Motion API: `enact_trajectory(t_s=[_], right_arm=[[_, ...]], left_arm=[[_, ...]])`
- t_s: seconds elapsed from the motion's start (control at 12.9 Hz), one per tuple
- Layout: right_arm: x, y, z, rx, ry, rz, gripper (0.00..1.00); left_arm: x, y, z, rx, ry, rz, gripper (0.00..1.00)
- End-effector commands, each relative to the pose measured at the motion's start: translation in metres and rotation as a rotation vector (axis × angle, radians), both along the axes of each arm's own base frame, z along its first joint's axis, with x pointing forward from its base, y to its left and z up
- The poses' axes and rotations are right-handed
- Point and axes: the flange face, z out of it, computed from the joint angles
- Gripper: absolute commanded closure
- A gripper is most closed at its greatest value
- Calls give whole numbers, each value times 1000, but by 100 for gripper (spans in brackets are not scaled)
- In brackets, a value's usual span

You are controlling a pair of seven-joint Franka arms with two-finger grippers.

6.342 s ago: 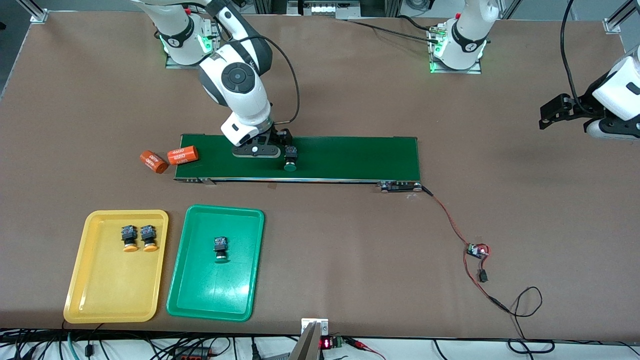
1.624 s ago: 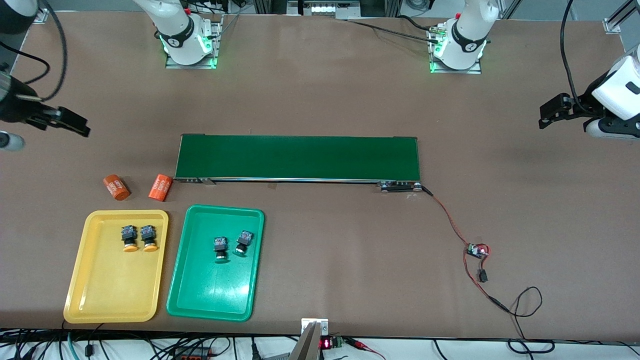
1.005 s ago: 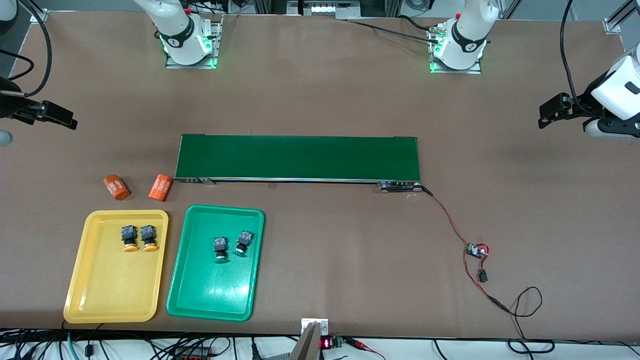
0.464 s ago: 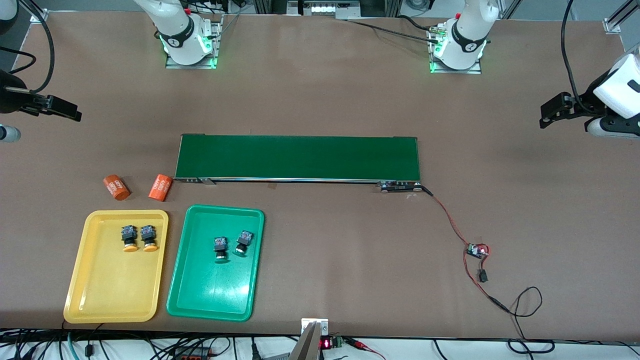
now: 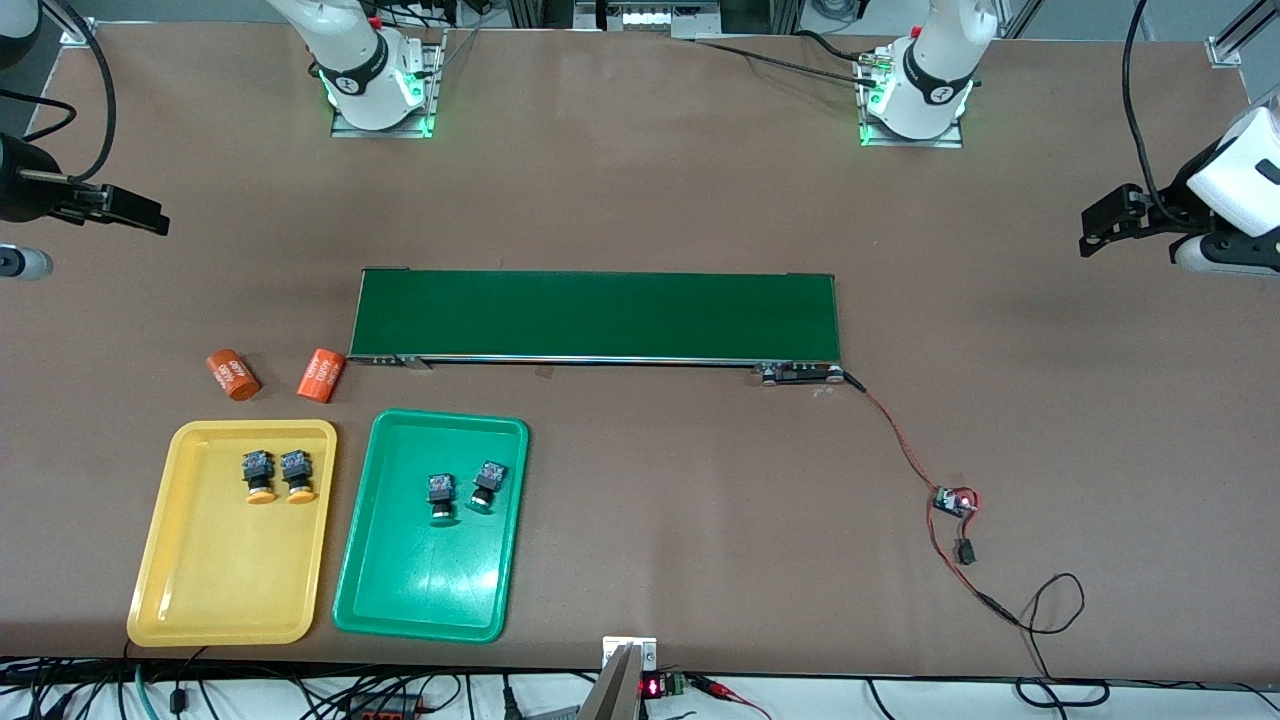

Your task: Sort buttons by color to trays

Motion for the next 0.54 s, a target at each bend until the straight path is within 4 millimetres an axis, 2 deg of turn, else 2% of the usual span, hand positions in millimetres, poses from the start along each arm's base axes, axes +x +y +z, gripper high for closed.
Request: enact_trajectory(t_s=[0.0,0.46], right_arm=[[2,2,6,11,-26,-21,0],[6,2,3,21,-43,-24,0]], left_arm=[[1,0,6,21,11,-31,0],[1,1,5,21,15,-31,0]])
